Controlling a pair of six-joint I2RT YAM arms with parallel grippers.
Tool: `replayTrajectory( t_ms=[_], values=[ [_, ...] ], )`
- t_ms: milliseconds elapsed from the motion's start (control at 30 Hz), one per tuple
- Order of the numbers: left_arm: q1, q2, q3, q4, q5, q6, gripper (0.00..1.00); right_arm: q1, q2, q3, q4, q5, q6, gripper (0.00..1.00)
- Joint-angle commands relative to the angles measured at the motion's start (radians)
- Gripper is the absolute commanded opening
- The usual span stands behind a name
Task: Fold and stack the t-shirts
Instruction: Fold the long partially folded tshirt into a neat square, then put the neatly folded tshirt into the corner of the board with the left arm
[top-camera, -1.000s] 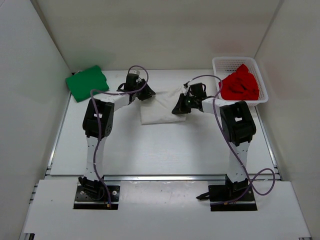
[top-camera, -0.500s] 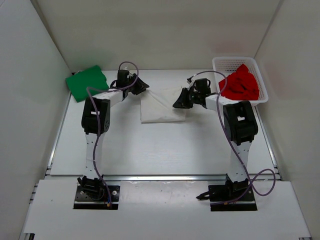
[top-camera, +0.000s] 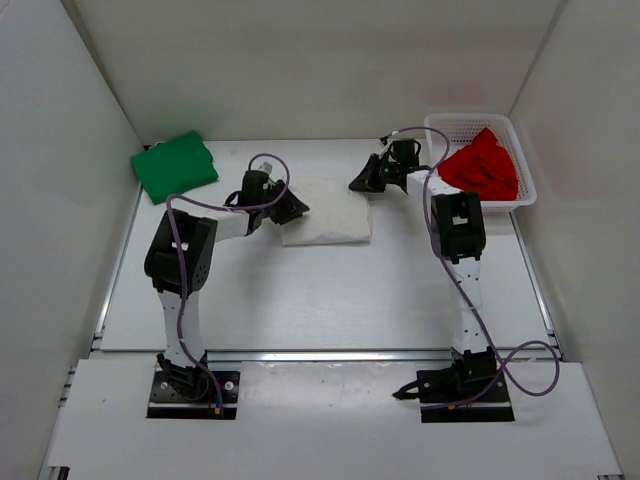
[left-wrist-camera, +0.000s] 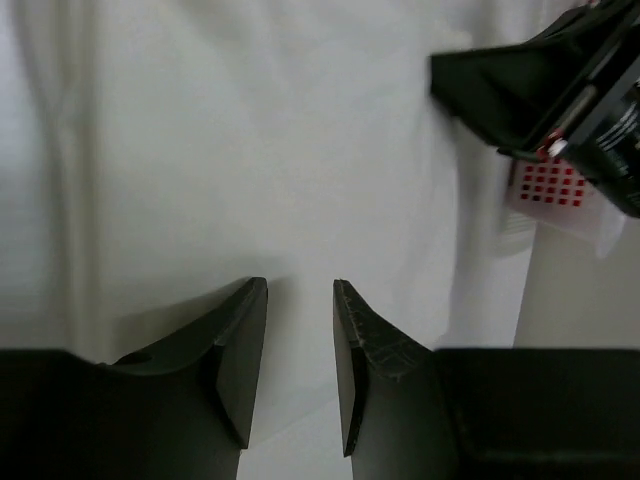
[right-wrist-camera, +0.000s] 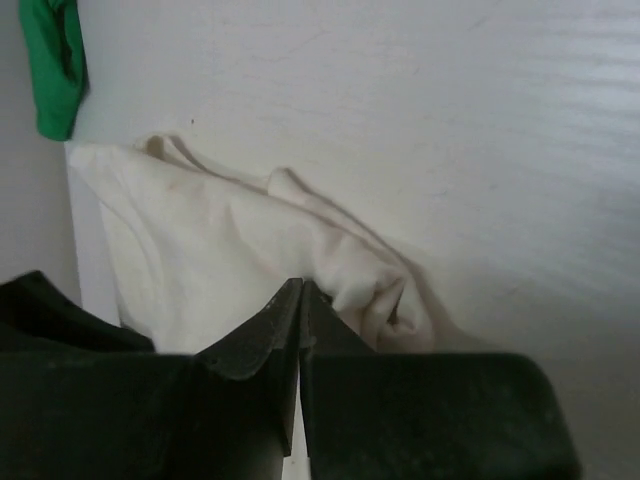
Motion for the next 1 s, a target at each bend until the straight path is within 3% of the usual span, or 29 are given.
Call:
replayTrajectory(
  t_ms=[0, 200, 400, 533, 633, 700, 733, 800, 867, 967],
  values=[
    [0.049, -0.069, -0.117, 0.03, -0.013, -0.049, 0.43, -0.009, 0.054, 0.136, -0.131, 0.04, -0.015, 0.02],
    [0.083, -0.153, -0.303, 0.171, 0.079, -0.094, 0.42, 0.008, 0.053, 0.233, -0.206, 0.044, -0.055, 0.02],
    [0.059, -0.411, -0.334, 0.116, -0.023, 0.021, 0.61, 0.067, -0.093, 0.29, -0.295, 0.085, -0.148, 0.14],
    [0.091, -0.448, -0.278, -0.066, -0.18, 0.15, 0.78, 0.123, -0.262, 0.187, -0.311, 0.125, -0.19, 0.25],
    [0.108, -0.367, -0.211, -0.169, -0.261, 0.263, 0.89, 0.162, -0.423, -0.013, -0.239, 0.149, -0.21, 0.28],
    [0.118, -0.312, -0.168, -0.189, -0.237, 0.301, 0.9, 0.179, -0.574, -0.231, -0.136, 0.162, -0.184, 0.3],
    [0.125, -0.272, -0.165, -0.191, -0.223, 0.299, 0.9, 0.178, -0.607, -0.289, -0.051, 0.159, -0.144, 0.31],
    [0.125, -0.212, -0.113, -0.214, -0.206, 0.305, 0.87, 0.182, -0.751, -0.563, 0.179, 0.094, -0.056, 0.33],
    [0.122, -0.143, -0.081, -0.209, -0.172, 0.303, 0.85, 0.19, -0.837, -0.713, 0.244, 0.089, -0.035, 0.34],
    [0.125, -0.087, -0.056, -0.208, -0.142, 0.291, 0.84, 0.187, -0.88, -0.8, 0.196, 0.096, -0.061, 0.33]
  ],
)
